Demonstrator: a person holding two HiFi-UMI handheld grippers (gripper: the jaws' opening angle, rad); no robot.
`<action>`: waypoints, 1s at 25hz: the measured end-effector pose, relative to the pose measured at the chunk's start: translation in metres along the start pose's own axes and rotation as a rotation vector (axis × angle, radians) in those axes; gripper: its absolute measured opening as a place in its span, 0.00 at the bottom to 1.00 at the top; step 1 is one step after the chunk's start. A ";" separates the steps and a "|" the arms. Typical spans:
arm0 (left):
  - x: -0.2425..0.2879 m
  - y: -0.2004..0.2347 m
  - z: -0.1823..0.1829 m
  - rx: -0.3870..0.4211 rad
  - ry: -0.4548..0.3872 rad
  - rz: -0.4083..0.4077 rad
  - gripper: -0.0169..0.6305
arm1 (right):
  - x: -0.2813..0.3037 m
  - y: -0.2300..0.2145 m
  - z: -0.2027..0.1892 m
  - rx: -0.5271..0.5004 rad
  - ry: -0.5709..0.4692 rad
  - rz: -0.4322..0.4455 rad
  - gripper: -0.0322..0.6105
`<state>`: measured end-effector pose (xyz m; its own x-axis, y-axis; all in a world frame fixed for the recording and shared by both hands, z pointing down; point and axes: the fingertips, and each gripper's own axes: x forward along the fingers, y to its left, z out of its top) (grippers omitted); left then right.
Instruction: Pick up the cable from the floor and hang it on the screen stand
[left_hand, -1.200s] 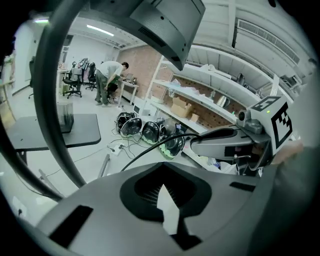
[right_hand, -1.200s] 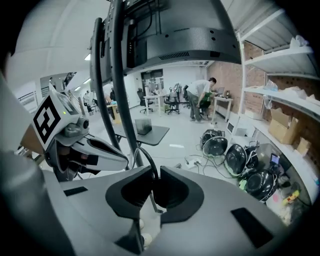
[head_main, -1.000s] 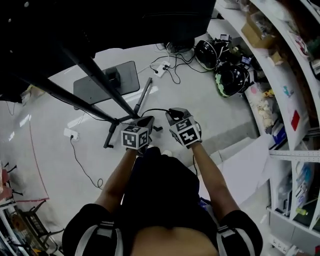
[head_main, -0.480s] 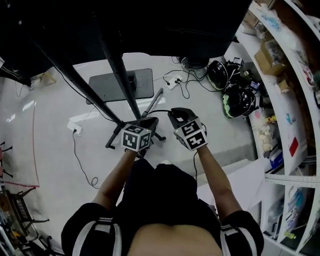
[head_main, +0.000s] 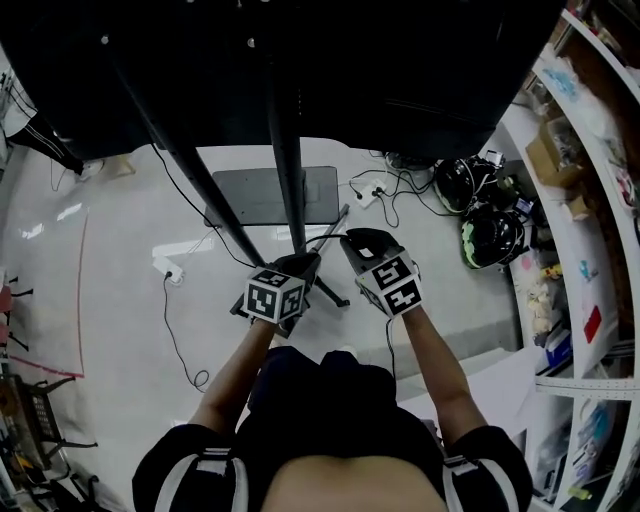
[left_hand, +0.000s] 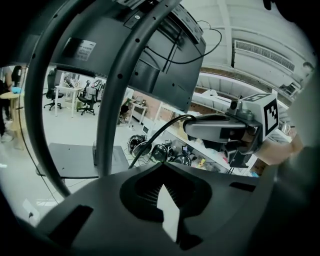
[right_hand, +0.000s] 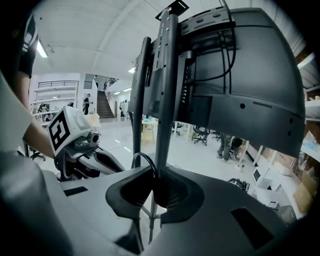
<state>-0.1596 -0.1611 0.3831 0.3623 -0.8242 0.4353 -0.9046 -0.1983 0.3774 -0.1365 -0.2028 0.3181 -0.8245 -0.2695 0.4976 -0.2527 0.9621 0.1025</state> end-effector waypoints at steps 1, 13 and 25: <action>-0.005 0.002 0.006 0.005 -0.006 -0.004 0.03 | 0.001 0.000 0.012 -0.007 -0.017 -0.003 0.14; -0.042 -0.007 0.088 0.094 -0.087 -0.084 0.03 | -0.017 -0.016 0.109 -0.154 -0.115 -0.018 0.14; -0.059 -0.029 0.168 0.251 -0.164 -0.152 0.03 | -0.063 -0.051 0.206 -0.312 -0.181 -0.119 0.14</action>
<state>-0.1926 -0.1956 0.2086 0.4751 -0.8454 0.2442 -0.8773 -0.4337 0.2056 -0.1760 -0.2435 0.1036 -0.8817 -0.3566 0.3089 -0.2088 0.8821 0.4222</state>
